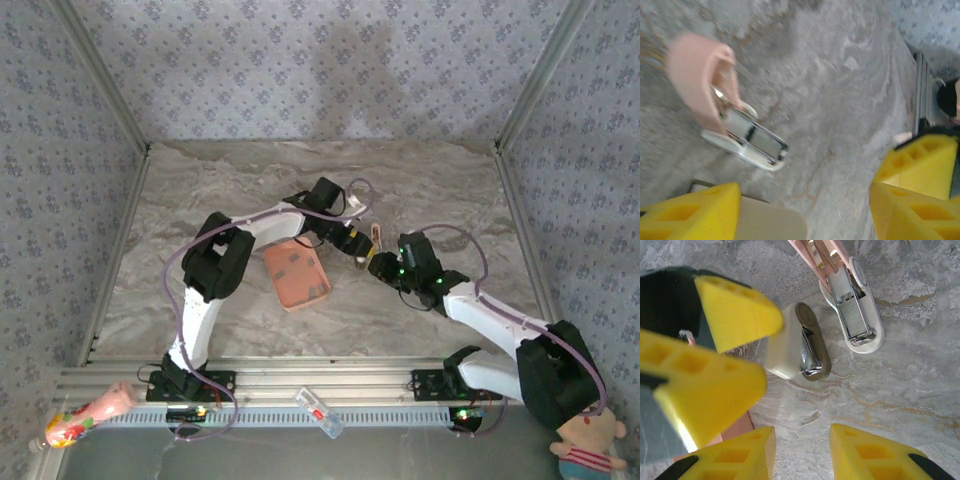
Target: Load the staples into the stapler
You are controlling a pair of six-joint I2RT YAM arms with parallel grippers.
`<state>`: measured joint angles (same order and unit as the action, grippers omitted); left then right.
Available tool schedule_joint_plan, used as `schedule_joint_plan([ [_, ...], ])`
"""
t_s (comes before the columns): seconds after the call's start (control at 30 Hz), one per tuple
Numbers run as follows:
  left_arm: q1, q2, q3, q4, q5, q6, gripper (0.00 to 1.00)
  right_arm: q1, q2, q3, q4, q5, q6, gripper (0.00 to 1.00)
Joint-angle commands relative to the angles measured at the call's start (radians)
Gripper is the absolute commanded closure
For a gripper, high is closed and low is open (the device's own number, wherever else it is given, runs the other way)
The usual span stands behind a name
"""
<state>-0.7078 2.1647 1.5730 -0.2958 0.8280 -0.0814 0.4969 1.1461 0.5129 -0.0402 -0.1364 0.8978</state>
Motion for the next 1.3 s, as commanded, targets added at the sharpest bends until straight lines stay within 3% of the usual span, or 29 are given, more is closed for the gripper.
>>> schedule_joint_plan([
  [0.0,-0.018,-0.090,-0.057,-0.058,0.043,0.073,0.34,-0.005,-0.014,0.000,-0.038,-0.010,-0.015,0.65],
  [0.33,0.039,-0.357,-0.326,0.209,-0.118,-0.162,0.30,-0.012,0.033,0.064,-0.055,-0.033,-0.068,0.63],
  [0.63,0.068,-0.545,-0.544,0.248,-0.209,-0.218,0.27,-0.013,0.042,0.025,-0.008,-0.025,-0.042,0.62],
  [0.93,0.114,-0.643,-0.649,0.310,-0.263,-0.289,0.26,-0.030,0.116,0.105,-0.012,-0.080,-0.087,0.59],
  [1.1,0.121,-0.673,-0.633,0.226,-0.413,-0.256,0.26,-0.049,0.171,0.141,-0.012,-0.108,-0.109,0.59],
  [1.17,0.126,-0.705,-0.665,0.243,-0.489,-0.278,0.25,-0.068,0.194,0.158,-0.007,-0.118,-0.101,0.59],
  [1.27,0.152,-0.742,-0.737,0.319,-0.509,-0.339,0.24,-0.080,0.225,0.180,0.032,-0.124,-0.086,0.59],
])
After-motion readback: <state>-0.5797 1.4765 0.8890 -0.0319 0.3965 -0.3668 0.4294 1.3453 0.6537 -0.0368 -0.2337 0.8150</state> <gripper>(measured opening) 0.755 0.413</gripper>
